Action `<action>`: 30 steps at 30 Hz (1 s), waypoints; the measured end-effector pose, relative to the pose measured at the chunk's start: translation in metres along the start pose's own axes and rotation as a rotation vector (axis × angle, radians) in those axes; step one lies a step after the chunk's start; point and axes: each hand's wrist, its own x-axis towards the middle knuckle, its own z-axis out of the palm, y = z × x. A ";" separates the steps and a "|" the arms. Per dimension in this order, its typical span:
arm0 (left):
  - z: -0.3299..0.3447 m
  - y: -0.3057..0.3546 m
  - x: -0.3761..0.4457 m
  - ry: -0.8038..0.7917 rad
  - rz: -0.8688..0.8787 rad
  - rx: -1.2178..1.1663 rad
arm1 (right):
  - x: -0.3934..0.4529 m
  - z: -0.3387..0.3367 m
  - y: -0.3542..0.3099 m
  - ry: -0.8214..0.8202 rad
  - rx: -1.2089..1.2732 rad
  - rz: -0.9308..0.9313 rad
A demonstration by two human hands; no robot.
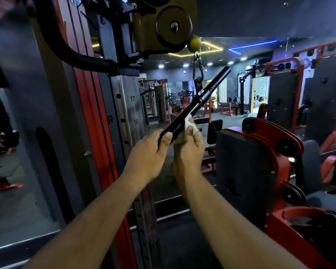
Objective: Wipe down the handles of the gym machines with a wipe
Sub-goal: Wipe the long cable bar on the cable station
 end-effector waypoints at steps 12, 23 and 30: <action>-0.018 -0.010 0.012 -0.024 -0.082 0.114 | -0.034 -0.054 -0.007 -0.067 -0.084 0.095; -0.054 0.029 0.077 -0.044 0.002 0.903 | 0.136 -0.067 -0.083 -0.067 -0.703 -0.566; -0.047 0.020 0.104 -0.152 0.035 1.174 | 0.206 -0.091 -0.121 0.058 -1.090 -0.738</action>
